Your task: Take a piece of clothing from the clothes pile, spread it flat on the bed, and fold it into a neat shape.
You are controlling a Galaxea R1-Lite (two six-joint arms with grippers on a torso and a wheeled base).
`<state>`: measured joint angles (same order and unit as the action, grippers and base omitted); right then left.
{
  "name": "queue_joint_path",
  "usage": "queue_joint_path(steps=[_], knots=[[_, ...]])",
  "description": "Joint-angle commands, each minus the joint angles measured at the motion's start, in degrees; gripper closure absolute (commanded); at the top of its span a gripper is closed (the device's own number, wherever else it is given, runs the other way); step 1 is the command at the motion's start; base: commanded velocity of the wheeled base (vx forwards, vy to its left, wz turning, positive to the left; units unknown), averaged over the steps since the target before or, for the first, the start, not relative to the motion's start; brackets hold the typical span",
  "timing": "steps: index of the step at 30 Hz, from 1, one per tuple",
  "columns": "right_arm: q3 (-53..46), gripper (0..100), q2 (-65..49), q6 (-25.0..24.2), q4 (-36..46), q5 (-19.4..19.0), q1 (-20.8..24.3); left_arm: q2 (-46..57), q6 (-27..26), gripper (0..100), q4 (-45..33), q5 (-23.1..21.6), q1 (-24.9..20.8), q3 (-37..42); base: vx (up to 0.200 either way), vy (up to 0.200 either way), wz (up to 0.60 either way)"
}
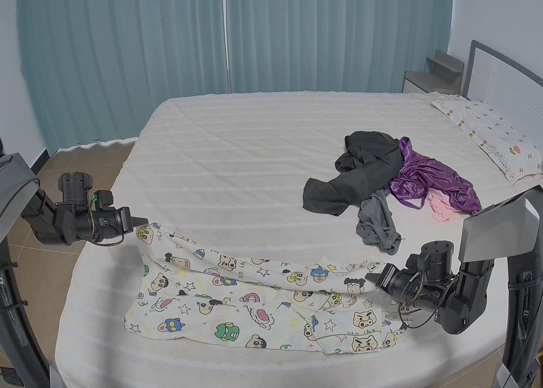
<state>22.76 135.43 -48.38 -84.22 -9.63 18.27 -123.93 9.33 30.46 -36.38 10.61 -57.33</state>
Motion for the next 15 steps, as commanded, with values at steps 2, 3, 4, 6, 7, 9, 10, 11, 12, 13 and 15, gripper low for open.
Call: queue_joint_path(steps=[2,3,4,6,7,9,10,11,12,13,15], knots=[[-0.17,100,-0.51,-0.04,-0.06,-0.04,-0.17,-0.26,0.25,100,1.62,-0.01,0.03,0.12,0.000,0.000,0.00],[-0.26,100,-0.51,-0.13,-0.06,-0.04,-0.17,-0.35,0.25,100,2.41,-0.01,-0.06,0.29,0.000,0.000,0.00],[-0.35,100,-0.51,-0.13,-0.06,-0.04,-0.17,-0.35,0.25,100,2.93,-0.01,-0.06,0.56,0.000,0.000,0.00],[-0.44,100,-0.51,-0.13,-0.06,-0.04,-0.17,-0.26,0.25,100,3.73,-0.01,-0.15,1.26,0.000,0.000,0.00],[-0.52,100,-0.51,-0.13,-0.06,-0.04,-0.17,-0.08,-0.01,100,5.04,-0.01,-0.06,2.58,0.000,0.000,0.00],[-0.70,100,-0.60,-0.13,-0.06,-0.04,-0.17,0.00,-0.10,100,6.98,-0.01,-0.06,4.07,0.000,0.000,0.00],[-0.96,100,-0.69,-0.13,-0.15,-0.04,-0.17,0.09,-0.10,100,7.94,-0.01,0.03,4.86,0.000,0.000,0.00],[-0.96,100,-0.69,-0.13,-0.15,-0.04,-0.17,0.09,-0.10,100,7.94,-0.01,0.03,4.86,0.000,0.000,0.00],[-1.40,100,-0.78,-0.13,-0.24,-0.04,-0.17,0.27,-0.01,100,10.14,-0.01,0.38,6.88,0.000,0.000,0.00],[-1.40,100,-0.78,-0.13,-0.24,-0.04,-0.17,0.27,-0.01,100,10.49,-0.01,0.47,7.23,0.000,0.000,0.00],[-1.93,100,-1.04,-0.13,-0.24,-0.04,-0.17,0.44,-0.10,100,12.34,-0.01,1.70,9.61,0.000,0.000,0.00]])
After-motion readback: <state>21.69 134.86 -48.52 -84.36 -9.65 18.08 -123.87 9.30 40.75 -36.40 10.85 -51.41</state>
